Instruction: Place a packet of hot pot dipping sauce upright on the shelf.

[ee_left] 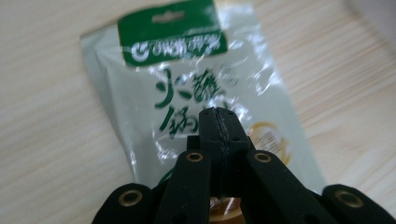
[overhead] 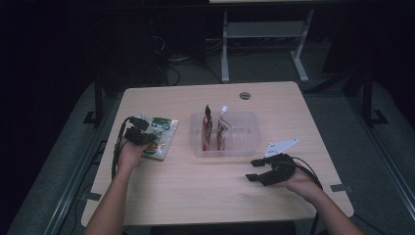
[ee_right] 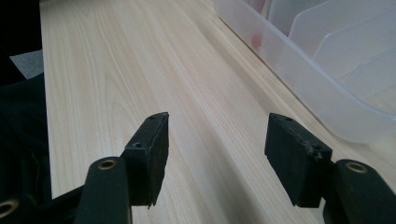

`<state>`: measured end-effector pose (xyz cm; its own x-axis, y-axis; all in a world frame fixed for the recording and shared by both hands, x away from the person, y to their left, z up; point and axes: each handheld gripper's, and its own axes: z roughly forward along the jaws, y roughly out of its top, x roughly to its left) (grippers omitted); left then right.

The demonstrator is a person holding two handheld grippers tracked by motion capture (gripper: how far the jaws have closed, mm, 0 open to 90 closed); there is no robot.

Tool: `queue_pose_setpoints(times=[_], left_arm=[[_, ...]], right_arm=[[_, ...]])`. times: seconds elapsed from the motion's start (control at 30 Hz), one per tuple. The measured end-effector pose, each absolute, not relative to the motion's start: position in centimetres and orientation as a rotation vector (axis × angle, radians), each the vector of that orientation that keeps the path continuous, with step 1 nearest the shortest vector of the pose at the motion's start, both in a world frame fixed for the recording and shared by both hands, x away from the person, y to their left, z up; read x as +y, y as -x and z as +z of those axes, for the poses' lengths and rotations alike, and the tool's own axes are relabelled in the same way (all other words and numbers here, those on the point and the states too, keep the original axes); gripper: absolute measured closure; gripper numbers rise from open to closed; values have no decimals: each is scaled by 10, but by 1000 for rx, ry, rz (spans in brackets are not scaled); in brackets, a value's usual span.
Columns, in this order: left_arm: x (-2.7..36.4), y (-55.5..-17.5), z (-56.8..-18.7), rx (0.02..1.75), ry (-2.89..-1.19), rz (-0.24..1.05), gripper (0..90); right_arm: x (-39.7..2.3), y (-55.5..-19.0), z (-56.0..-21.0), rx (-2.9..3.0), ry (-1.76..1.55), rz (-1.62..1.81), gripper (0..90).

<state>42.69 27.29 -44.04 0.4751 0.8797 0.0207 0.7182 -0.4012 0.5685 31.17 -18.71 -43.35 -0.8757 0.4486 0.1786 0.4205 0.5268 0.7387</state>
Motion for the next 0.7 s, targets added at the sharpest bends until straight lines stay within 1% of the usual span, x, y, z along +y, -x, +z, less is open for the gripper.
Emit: queue_pose_setpoints(times=[0.1,0.2,0.33,0.43,0.7], left_arm=[[277,-428,-445,1333,-2223,407,899],[276,-429,-447,1323,-2243,408,900],[277,-432,-450,1334,-2238,363,900],[275,-432,-450,1326,-2250,375,900],[278,-422,-448,1288,-2277,262,900]], right_arm=[[-187,-312,-434,2717,-773,1298,391],[-187,-311,-433,2717,-776,1298,391],[-186,-312,-434,2716,-779,1294,392],[-186,-312,-434,2722,-776,1291,392],[-187,-312,-434,2715,-780,1299,393]])
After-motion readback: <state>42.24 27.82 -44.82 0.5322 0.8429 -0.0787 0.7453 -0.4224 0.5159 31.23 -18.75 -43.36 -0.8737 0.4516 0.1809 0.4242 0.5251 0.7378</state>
